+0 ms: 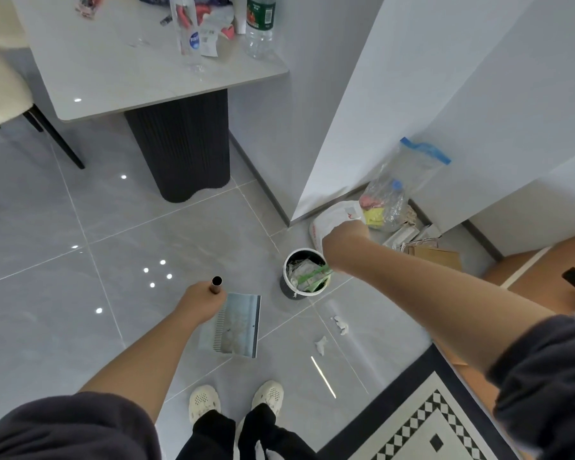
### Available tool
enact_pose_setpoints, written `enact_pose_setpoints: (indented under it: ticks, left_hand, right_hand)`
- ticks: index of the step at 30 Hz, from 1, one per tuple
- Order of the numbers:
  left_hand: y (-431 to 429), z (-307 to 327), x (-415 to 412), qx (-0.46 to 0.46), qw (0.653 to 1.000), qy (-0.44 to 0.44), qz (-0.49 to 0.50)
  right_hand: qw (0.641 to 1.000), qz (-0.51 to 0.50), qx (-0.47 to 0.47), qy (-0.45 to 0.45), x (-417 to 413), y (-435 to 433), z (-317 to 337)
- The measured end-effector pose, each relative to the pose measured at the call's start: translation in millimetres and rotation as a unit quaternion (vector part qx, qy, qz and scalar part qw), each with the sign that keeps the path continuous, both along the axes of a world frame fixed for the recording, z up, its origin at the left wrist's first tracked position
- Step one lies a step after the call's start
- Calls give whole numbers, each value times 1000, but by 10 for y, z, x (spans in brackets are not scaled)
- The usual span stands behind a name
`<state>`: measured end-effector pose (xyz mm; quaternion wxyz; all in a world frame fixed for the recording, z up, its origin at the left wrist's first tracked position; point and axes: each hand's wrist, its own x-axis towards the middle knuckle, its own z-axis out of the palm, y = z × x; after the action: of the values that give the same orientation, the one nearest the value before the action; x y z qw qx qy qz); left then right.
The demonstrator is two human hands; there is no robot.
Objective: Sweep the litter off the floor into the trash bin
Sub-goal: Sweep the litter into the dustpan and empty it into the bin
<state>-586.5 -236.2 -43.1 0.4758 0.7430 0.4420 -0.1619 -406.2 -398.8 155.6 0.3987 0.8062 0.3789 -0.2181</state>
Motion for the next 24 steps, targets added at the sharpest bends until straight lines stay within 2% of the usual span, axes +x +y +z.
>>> enact_pose_setpoints:
  ticks: [7,12,14,19,24]
  left_hand:
    - [18,62,10,6,999,12,-33]
    - [-52,62,44,7,997,18,-75]
    - [-77,38,47,9,996,19,-88]
    - [-227,70,59,34,992,-3,-121]
    - [-370,44,93,50,988,-29,-146]
  right_hand:
    - [998,-33,20,-49,-26,-216,610]
    - [995,-75,8,-62,-160,-404,773]
    - [992,-106,30,-67,-200,-546,783]
    - [961,-242,91,-95,-216,-1229,781]
    - [911,-377,160,-41,-315,-1986,497]
